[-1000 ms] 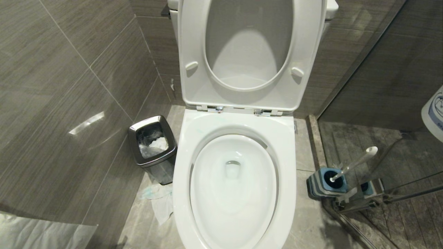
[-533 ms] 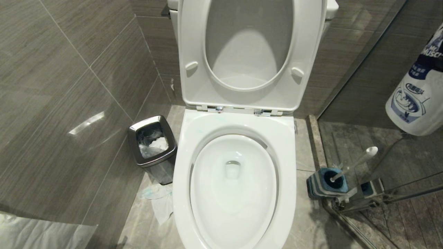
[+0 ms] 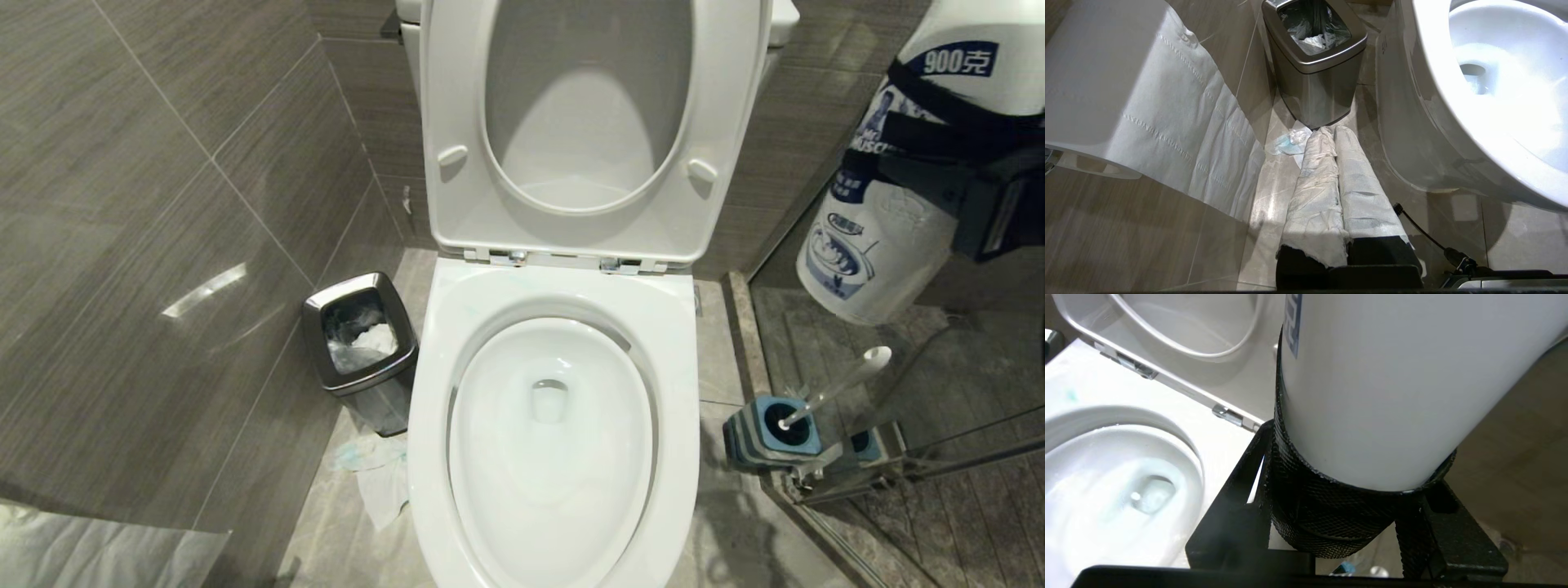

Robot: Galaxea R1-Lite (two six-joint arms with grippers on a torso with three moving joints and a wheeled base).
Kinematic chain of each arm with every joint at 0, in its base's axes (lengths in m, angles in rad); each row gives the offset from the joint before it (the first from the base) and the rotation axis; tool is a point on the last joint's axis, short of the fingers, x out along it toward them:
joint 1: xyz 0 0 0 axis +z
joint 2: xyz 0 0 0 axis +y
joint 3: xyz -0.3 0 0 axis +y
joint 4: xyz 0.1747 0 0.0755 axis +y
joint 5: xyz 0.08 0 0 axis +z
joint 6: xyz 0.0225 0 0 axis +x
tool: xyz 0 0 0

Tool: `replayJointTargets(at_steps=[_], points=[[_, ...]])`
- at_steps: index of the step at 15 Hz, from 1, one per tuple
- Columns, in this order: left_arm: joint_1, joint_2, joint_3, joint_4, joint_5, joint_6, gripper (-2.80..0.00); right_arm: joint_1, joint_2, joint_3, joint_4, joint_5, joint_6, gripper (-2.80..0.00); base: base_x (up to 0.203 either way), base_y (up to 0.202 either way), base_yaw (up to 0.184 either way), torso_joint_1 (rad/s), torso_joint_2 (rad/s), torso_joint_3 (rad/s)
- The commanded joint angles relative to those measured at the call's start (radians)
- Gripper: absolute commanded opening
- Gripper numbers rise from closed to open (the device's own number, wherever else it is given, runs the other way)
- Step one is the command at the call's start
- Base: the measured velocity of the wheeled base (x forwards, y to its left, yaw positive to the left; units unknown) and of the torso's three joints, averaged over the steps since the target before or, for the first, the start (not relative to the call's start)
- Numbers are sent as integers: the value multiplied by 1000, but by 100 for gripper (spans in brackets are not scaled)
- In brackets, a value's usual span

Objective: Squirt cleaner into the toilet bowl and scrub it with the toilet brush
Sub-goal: Pour in the cleaning agent

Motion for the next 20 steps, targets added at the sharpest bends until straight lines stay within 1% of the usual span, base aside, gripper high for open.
replayJointTargets(at_steps=[1, 3, 6, 10, 13, 18, 20], points=[[2, 0, -1, 0, 1, 0, -280, 56, 84, -30, -8, -42, -4, -280, 0, 0, 0, 0, 0, 0], [0, 0, -1, 0, 1, 0, -280, 71, 134, -71, -12, -80, -5, -280, 0, 0, 0, 0, 0, 0], [0, 0, 0, 0, 1, 0, -280, 74, 161, -88, -13, -96, -8, -280, 0, 0, 0, 0, 0, 0], [1, 0, -1, 0, 1, 0, -280, 116, 197, -122, -13, -117, -56, -280, 0, 0, 0, 0, 0, 0], [0, 0, 0, -1, 1, 0, -280, 121, 218, -134, -13, -117, -164, -280, 0, 0, 0, 0, 0, 0], [0, 0, 0, 0, 1, 0, -280, 121, 221, -136, -11, -117, -426, -280, 0, 0, 0, 0, 0, 0], [0, 0, 0, -1, 1, 0, -280, 122, 230, -137, -10, -116, -514, -280, 0, 0, 0, 0, 0, 0]])
